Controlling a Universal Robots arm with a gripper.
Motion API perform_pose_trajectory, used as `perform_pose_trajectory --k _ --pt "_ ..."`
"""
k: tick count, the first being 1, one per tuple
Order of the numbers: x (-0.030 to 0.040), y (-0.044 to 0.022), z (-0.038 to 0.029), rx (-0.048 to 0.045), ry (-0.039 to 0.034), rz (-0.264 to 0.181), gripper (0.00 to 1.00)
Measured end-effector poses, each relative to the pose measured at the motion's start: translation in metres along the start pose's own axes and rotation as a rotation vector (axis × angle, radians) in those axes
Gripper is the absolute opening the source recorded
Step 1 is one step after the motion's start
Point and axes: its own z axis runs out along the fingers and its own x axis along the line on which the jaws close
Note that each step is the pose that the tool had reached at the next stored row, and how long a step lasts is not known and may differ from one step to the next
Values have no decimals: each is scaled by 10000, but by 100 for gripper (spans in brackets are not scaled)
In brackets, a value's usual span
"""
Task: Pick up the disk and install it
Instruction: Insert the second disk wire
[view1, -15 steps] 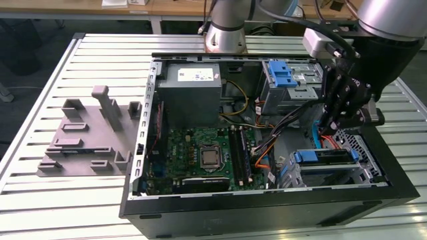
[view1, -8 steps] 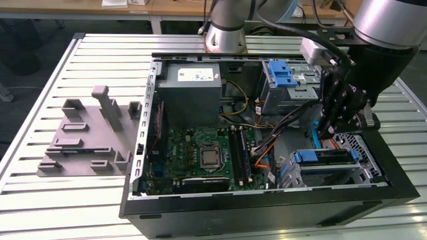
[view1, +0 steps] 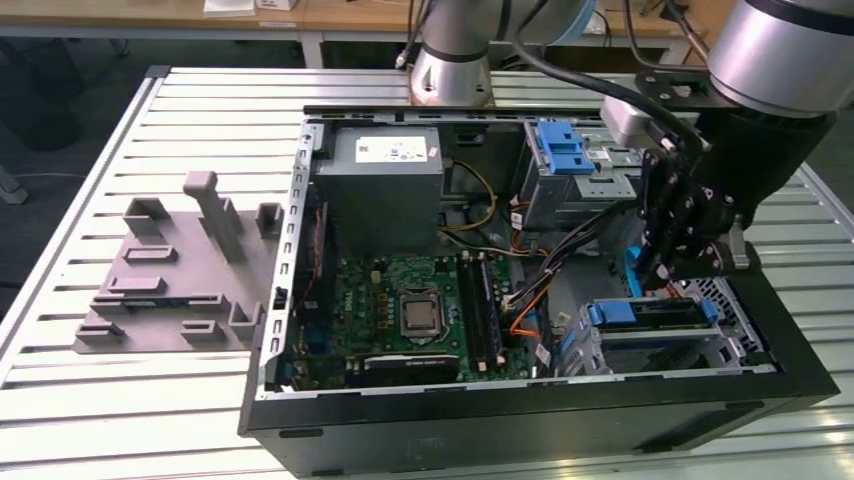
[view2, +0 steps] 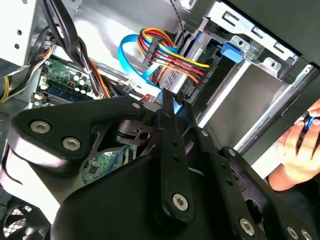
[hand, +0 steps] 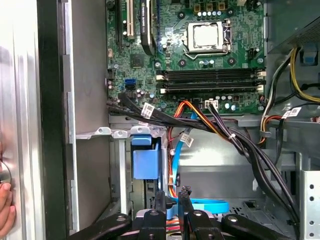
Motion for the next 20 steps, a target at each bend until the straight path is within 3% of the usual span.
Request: perform_pose_trajectory --k 6,8,15,18,20 --pt "33 -16 36 0 -7 -1 25" --pt "35 -22 38 -1 -9 0 17" --pt "87 -33 50 -3 -58 1 16" --pt "144 -36 62 -6 -119 2 16" --pt "179 -37 68 -12 -227 4 16"
